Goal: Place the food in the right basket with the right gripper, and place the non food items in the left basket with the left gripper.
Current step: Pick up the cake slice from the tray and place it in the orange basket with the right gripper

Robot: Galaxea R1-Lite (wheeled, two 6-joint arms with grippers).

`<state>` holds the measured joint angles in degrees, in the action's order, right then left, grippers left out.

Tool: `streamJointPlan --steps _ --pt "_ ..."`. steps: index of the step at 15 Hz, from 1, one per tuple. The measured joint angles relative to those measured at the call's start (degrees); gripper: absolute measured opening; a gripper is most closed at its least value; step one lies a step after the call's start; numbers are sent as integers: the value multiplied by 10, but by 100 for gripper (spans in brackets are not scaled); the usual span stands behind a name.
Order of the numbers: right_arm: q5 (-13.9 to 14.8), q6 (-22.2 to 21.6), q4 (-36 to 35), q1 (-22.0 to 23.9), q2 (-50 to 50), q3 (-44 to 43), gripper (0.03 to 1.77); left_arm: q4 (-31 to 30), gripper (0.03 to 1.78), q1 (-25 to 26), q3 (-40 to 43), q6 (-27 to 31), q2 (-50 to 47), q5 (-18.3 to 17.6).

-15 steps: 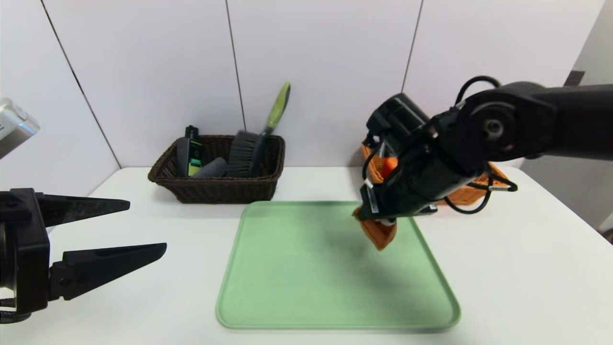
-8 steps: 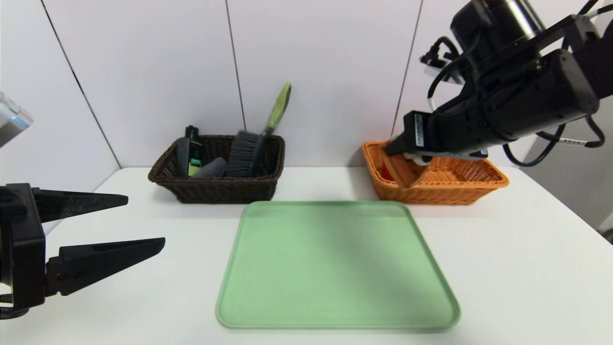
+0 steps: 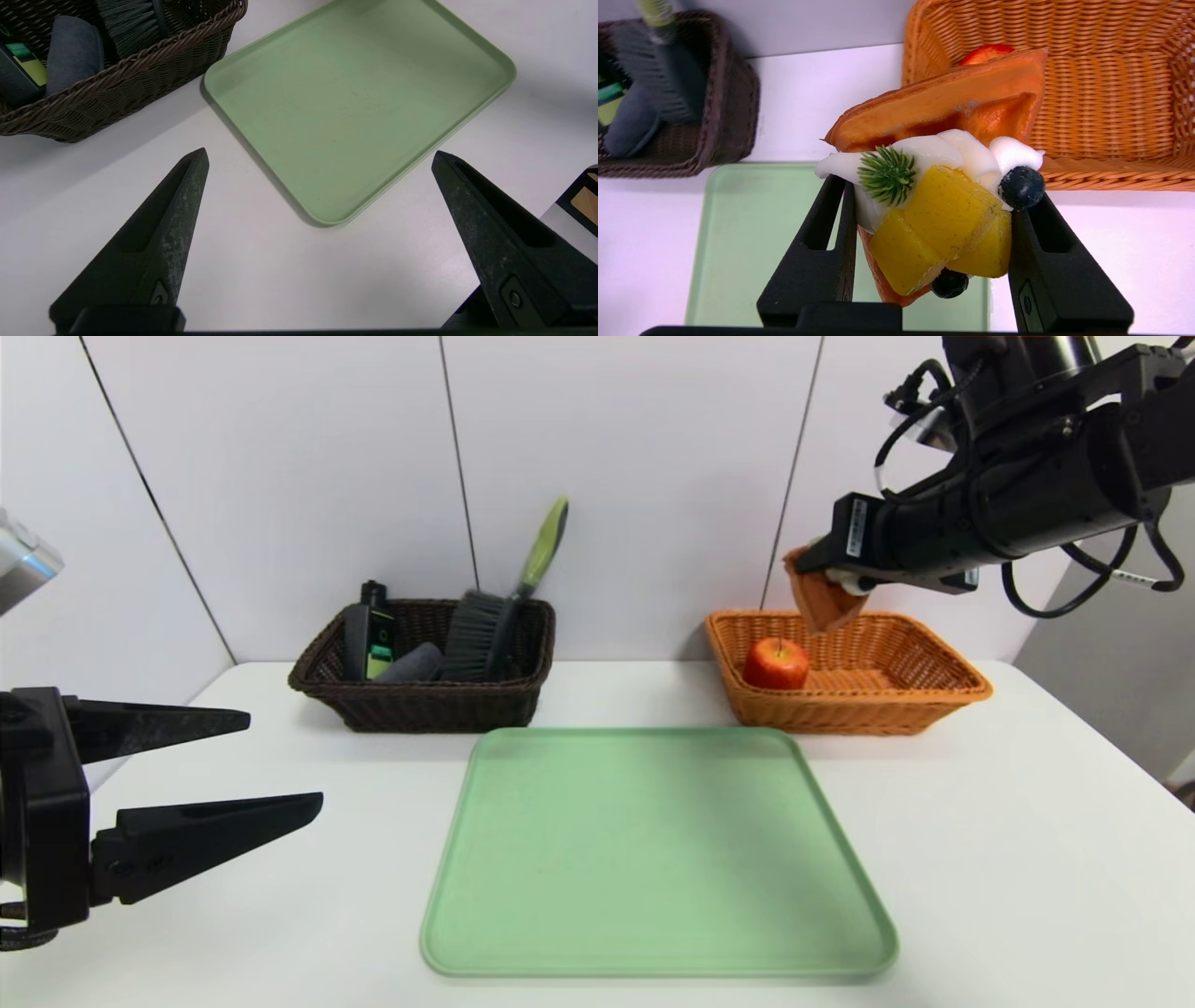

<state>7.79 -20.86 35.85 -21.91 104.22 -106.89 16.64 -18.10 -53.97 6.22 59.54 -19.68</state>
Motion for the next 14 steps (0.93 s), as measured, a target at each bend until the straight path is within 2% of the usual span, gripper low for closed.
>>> streamJointPlan --steps 14 --pt "-1 16 -13 141 116 -11 86 -4 169 0 -8 -1 7 1"
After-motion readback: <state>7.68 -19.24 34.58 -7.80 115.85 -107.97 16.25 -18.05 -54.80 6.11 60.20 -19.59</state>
